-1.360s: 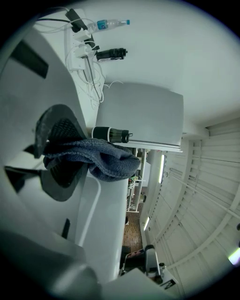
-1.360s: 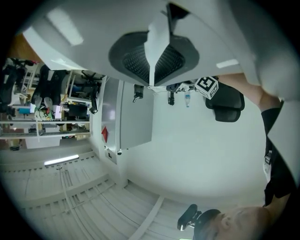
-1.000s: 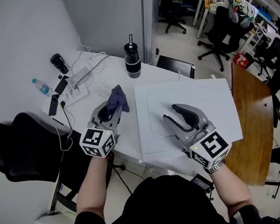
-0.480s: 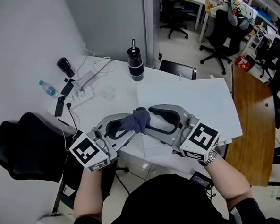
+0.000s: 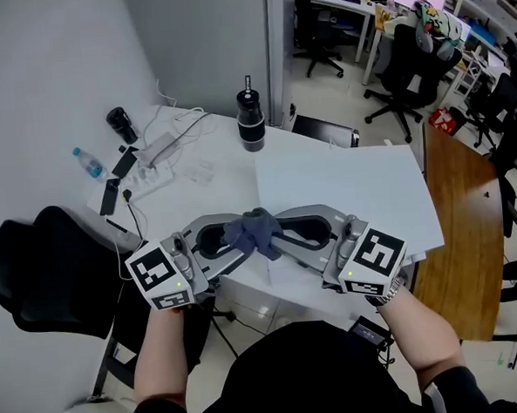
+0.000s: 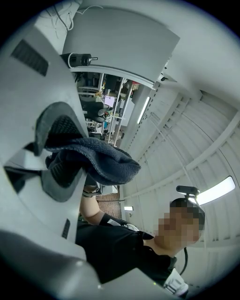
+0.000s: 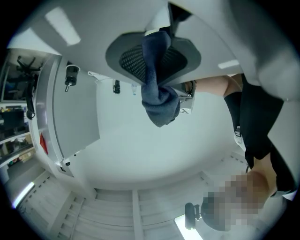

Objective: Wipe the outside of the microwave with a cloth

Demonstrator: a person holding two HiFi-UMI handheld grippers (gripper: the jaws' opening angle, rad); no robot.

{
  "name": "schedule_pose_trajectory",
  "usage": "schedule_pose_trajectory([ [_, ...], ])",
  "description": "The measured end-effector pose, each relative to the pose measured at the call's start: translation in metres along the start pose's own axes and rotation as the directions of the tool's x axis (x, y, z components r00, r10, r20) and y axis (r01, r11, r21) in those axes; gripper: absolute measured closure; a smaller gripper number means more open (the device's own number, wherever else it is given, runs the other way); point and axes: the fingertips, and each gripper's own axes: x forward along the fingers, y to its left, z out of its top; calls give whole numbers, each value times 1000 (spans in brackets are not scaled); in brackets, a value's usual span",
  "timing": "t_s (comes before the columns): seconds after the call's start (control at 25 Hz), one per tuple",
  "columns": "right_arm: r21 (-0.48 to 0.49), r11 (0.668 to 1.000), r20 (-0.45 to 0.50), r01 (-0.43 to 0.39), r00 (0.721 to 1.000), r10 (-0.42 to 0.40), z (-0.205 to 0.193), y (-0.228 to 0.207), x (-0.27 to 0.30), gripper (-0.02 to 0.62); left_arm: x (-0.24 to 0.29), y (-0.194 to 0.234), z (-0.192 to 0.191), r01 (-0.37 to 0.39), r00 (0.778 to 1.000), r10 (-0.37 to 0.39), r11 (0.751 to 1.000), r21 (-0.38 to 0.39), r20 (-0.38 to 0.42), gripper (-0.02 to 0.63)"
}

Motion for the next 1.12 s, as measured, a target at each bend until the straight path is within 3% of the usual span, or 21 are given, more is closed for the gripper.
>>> schedule_pose_trajectory([
  [0.16,4,996,-38,93,995,-93,-4,-14,-1,534,-6,9,-7,-76,997,76,997,15,-16,476],
  [0.28,38,981,-91,188,979,-184,-16,-32,-2,535,-21,22,-11,-181,983,182,983,39,-9,472],
  [0.4,51,951,-208,305,935,-288,-37,-52,-4,535,-39,32,-4,-294,956,292,954,64,39,474],
  [0.56,7,909,-375,417,844,-385,-69,-73,-5,536,-48,31,2,-362,931,356,929,80,86,520],
  [0.64,-29,898,-436,439,803,-407,-84,-79,-4,537,-47,29,1,-380,923,373,921,82,92,532],
  [0.8,-131,888,-492,441,748,-444,-97,-85,-1,537,-43,22,0,-408,911,399,909,87,106,565],
  [0.96,-217,875,-506,432,717,-480,-102,-91,-6,537,-39,15,-2,-439,897,430,894,94,104,601],
  [1.12,-230,862,-511,452,698,-502,-104,-101,-22,538,-32,9,-5,-449,893,441,889,95,91,601],
])
